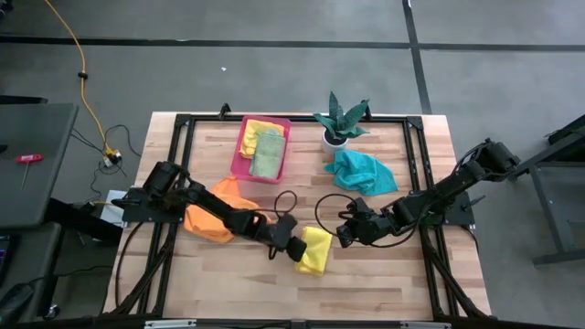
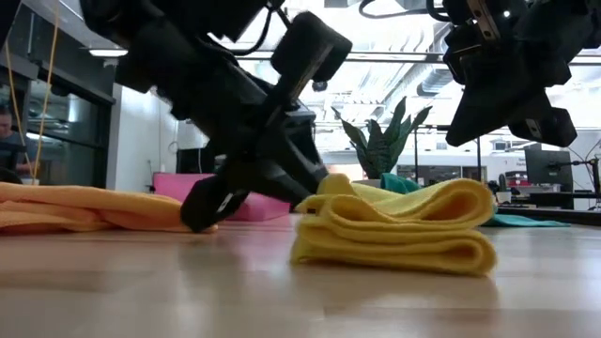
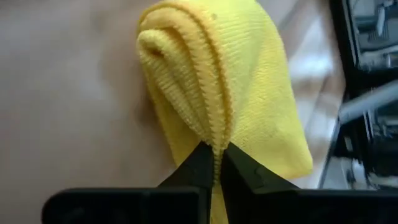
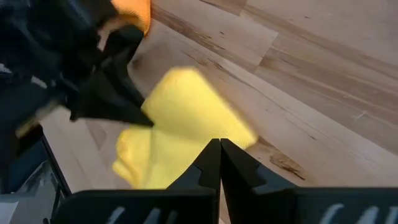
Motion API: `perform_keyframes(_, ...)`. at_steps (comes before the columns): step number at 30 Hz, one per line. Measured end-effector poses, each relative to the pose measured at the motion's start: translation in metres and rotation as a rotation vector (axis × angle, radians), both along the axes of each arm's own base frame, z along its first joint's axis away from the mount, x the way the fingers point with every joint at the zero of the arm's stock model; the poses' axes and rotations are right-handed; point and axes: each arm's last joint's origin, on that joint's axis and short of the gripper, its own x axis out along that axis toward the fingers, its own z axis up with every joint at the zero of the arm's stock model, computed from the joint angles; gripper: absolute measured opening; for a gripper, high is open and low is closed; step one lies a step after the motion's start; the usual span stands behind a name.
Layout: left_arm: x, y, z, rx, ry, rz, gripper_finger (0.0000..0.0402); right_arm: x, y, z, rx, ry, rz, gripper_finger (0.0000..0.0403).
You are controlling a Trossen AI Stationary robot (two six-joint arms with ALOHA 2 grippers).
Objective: Fold microfiber towels
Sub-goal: Put the folded yellow microfiber cloth into the red bin
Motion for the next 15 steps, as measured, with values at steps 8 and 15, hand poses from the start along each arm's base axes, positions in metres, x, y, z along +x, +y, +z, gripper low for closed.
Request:
perform_keyframes(8, -0.017, 0.020, 0.052, 0.102, -0.038, -0.078, 0.0003, 0.000, 0.000, 0.000, 0.000, 0.001, 0.000, 0.0000)
perform_keyframes(15, -0.071, 0.046, 0.106, 0.235, -0.050, -0.032, 0.0001, 0.000, 0.000, 0.000, -0.011, 0.001, 0.010, 0.0000)
